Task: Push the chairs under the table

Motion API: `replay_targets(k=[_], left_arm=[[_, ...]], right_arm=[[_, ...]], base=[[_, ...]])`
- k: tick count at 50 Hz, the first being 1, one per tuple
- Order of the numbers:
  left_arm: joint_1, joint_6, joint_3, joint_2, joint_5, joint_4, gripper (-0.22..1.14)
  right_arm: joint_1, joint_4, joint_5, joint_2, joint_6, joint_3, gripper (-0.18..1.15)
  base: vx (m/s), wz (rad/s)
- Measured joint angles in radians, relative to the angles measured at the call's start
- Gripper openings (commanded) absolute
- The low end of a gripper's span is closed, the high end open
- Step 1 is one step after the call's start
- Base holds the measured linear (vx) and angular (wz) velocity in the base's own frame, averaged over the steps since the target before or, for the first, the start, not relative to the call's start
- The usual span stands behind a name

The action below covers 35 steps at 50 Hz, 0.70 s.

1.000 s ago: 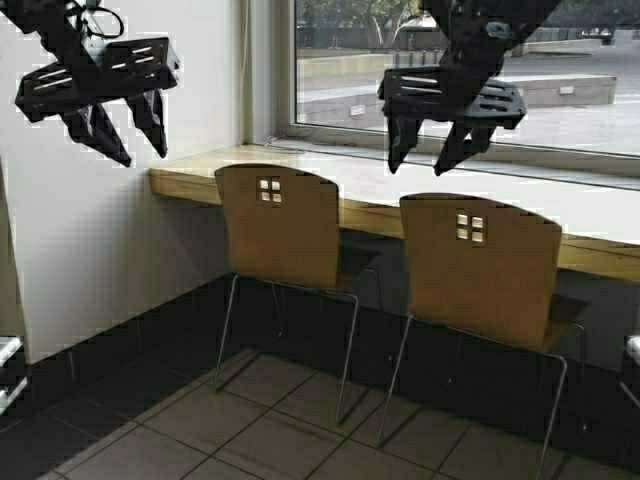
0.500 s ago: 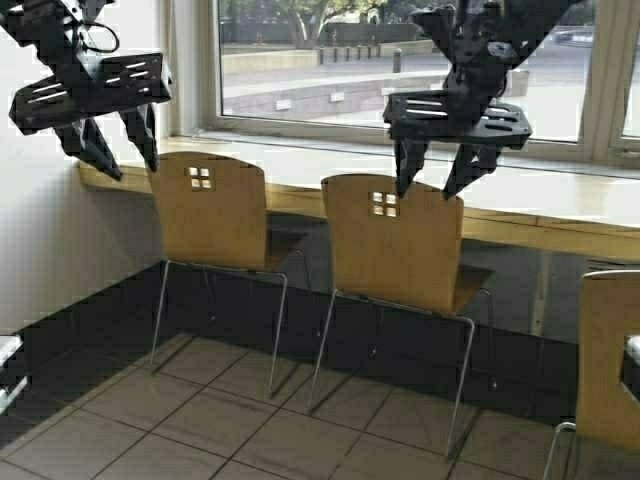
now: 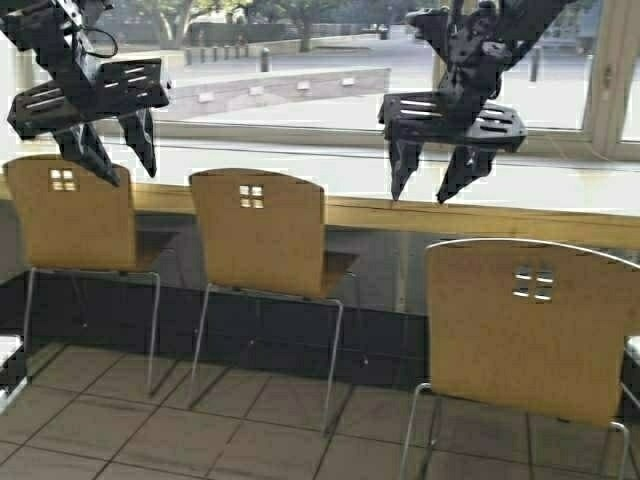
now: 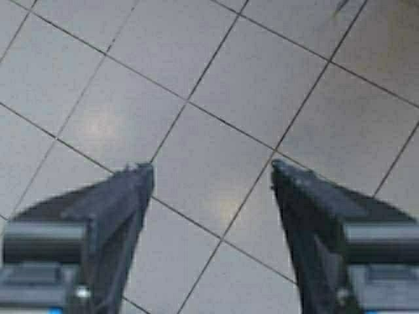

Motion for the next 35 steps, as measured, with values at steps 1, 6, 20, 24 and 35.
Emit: replay_targets(k=[1, 6, 20, 24, 35], left_arm=[[0.0, -0.003, 0.0, 0.0, 0.0, 0.0, 0.79], [0.0, -0.014, 0.0, 0.0, 0.0, -0.002, 0.79], [0.008, -0.075, 0.003, 0.046, 0.005, -0.006, 0.79], [0.015, -0.114, 0.008, 0.048, 0.006, -0.008, 0.79], [0.025, -0.247, 0.026, 0.098, -0.014, -0.04, 0.79]], right_arm=[[-0.002, -0.002, 0.002, 0.002, 0.0, 0.0, 0.9], [-0.011, 0.005, 0.003, 0.012, 0.003, 0.0, 0.9], [-0.002, 0.052, 0.011, 0.071, 0.003, 0.0, 0.9], [-0.008, 0.089, 0.006, 0.083, 0.003, 0.0, 0.9], [-0.011, 0.313, -0.086, 0.161, 0.008, 0.005, 0.9]], base=[[-0.1, -0.51], [-0.09, -0.55], [-0.07, -0.45], [-0.03, -0.38], [0.0, -0.34]])
